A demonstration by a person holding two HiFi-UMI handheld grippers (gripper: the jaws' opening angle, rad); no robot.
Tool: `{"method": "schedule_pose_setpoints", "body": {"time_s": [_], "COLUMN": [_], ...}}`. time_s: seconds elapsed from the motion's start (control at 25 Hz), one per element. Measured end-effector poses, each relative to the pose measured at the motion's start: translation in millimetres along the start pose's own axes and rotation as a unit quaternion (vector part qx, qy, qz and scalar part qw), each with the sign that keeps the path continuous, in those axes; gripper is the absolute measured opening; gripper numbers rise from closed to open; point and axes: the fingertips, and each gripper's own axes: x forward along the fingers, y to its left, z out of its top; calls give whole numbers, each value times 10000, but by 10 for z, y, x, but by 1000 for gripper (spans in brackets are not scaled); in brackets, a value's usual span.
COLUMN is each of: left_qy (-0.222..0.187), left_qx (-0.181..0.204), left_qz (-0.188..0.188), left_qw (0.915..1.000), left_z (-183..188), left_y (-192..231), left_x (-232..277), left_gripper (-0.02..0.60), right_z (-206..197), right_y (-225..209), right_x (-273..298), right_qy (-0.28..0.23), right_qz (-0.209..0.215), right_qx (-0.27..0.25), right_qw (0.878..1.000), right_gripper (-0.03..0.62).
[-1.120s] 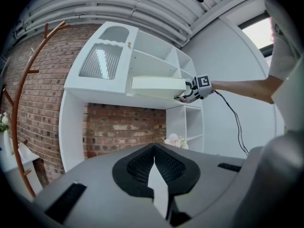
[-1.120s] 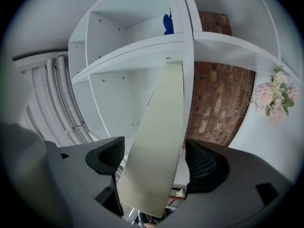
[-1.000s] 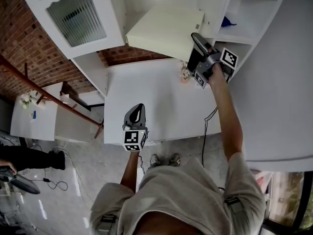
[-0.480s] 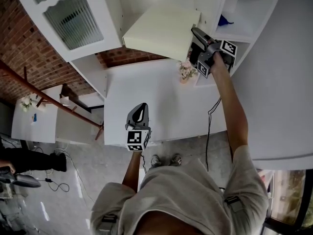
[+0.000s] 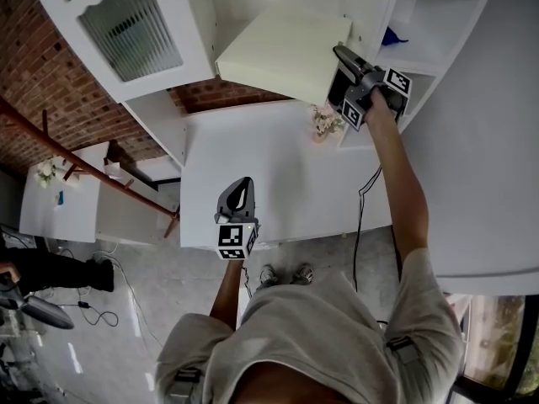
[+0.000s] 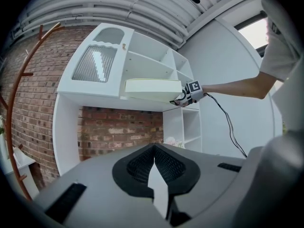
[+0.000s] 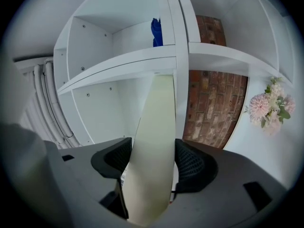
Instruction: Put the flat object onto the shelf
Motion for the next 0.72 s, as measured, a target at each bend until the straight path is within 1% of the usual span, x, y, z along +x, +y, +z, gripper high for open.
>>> {"method": "schedule_pose_setpoints", "body": {"time_s": [0.36,0.56,0.72], "left_qy": [-37,-219,-308], "left_qx": [16,84,74], "left_qz": [-93,-219,-324], "left_qw": [9999,9995,9990], "left_z": [22,177,248], "left_y": [74,82,84], "left_x": [0,11,52], "left_gripper": [15,15,15], "right_z": [-97,-214,-371], "right_y": [64,61,119], "right_x": [-71,-138,-180], "right_qy": [-764,-952,-1176], "right_qz": [57,81,48], "right_qx": [-8,29,-115], "right_qw": [9971,9954,9930], "right_gripper": [296,294,294]}}
